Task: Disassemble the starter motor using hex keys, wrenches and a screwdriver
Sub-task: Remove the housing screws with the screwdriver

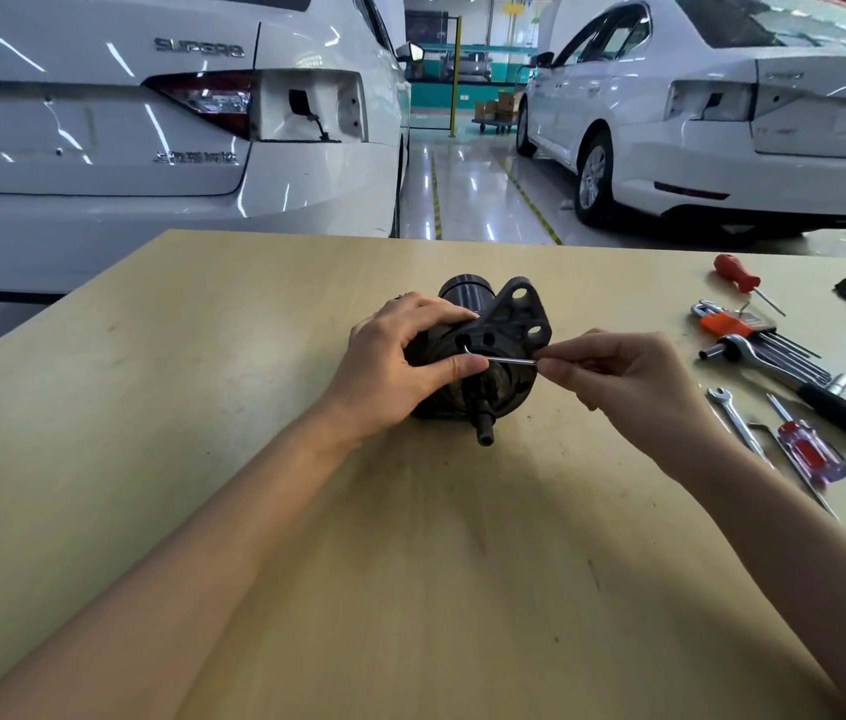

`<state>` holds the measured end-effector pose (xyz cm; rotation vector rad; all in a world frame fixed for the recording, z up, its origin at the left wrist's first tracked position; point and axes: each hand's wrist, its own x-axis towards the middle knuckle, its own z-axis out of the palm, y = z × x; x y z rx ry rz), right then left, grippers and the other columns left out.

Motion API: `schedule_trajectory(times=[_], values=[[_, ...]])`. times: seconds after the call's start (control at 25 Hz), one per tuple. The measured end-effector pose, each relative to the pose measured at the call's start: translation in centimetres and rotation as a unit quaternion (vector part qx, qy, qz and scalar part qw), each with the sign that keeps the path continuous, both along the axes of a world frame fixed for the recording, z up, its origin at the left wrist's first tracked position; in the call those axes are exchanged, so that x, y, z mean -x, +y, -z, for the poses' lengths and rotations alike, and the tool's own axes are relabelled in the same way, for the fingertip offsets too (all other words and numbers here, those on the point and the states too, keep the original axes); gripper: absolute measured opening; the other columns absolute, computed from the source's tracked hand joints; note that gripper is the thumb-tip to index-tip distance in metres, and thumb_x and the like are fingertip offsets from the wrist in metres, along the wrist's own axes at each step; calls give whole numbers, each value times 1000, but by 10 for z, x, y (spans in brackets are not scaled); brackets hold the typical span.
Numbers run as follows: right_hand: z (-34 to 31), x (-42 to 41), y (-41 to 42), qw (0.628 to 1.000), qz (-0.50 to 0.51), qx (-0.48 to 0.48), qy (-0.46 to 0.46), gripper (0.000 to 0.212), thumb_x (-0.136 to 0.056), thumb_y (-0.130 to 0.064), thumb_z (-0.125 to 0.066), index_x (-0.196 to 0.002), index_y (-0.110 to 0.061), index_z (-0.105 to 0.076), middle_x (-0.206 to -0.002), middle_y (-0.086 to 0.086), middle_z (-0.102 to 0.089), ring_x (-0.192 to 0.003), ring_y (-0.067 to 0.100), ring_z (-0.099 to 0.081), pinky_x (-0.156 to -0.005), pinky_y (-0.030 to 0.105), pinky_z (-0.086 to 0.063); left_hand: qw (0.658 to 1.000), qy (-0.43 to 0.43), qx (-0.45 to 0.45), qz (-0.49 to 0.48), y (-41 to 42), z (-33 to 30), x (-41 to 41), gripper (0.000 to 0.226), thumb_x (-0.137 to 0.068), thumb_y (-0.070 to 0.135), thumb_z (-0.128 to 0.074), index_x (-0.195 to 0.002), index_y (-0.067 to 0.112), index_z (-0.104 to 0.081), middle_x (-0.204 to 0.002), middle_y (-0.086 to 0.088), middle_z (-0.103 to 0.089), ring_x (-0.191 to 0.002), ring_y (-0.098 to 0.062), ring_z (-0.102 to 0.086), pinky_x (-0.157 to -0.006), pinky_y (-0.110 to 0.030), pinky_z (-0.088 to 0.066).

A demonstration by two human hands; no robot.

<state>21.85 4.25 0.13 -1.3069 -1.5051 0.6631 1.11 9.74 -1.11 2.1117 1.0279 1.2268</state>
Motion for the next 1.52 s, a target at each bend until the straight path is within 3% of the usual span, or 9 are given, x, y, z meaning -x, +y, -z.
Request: schedule_trajectory(times=[0.2,0.32,0.4,0.6,0.92,1.12,1.24,1.36,1.52], values=[[-1,0,0,977,11,65,204,19,-57,-19,-84,-65,-16,-66,-57,1,-60,-45,12,-51,-47,19,-46,1000,-18,13,0,-4,0,0,39,-76,28,-78,-113,18,-69,-112,3,-63,-111,-14,-56,-102,-43,-41],[2,6,1,902,-61,102,414,2,-64,-12,-73,-65,-14,-71,-63,3,-64,-51,9,-59,-51,17,-50,1000,-18,18,-4,-5,-1,0,38,-77,28,-77,-113,20,-69,-112,4,-62,-112,-12,-56,-104,-41,-40],[2,10,0,893,-64,71,439,5,-70,-14,-69,-74,-11,-71,-69,5,-68,-57,10,-64,-56,18,-52,1000,-21,19,-3,-5,-1,0,38,-77,28,-77,-114,21,-69,-111,5,-62,-112,-11,-55,-104,-40,-40],[-15,28,-3,960,-19,-69,273,8,-85,-8,-67,-93,-8,-67,-68,4,-70,-62,17,-68,-62,25,-55,1000,-11,-3,10,-5,1,1,37,-82,29,-73,-117,22,-67,-110,12,-60,-112,-3,-52,-106,-36,-38],[-45,65,7,985,-15,-169,-14,22,-82,0,-69,-92,-18,-65,-70,2,-63,-60,21,-67,-63,36,-57,999,32,-19,15,-5,0,4,41,-86,30,-65,-126,19,-62,-119,10,-60,-120,-12,-48,-107,-50,-31],[-54,79,14,958,-14,-212,-194,17,-81,-7,-69,-97,-15,-71,-73,-5,-61,-59,4,-55,-62,17,-45,1000,23,-13,16,-4,2,6,29,-81,26,-74,-105,11,-69,-100,5,-65,-99,-8,-57,-91,-32,-44],[-54,99,18,920,-67,-220,-317,21,-87,-6,-60,-104,-12,-72,-82,-4,-57,-72,12,-55,-69,26,-46,999,-21,40,28,-1,1,22,40,-57,32,-84,-89,22,-63,-83,16,-64,-78,7,-59,-70,-9,-43],[-39,114,18,875,-108,-186,-433,26,-89,-5,-52,-103,-14,-72,-88,-6,-44,-83,21,-57,-70,34,-45,961,-188,190,65,20,6,55,78,-58,-3,-79,-130,10,-50,-134,-2,-57,-126,-12,-52,-99,-26,-45],[-18,111,11,831,-109,-224,-498,25,-92,-4,-49,-108,-12,-67,-97,1,-51,-95,19,-51,-77,30,-43,883,-363,296,33,32,15,68,38,-89,-15,-45,-120,5,-57,-121,-14,-62,-118,-24,-59,-103,-34,-45]])
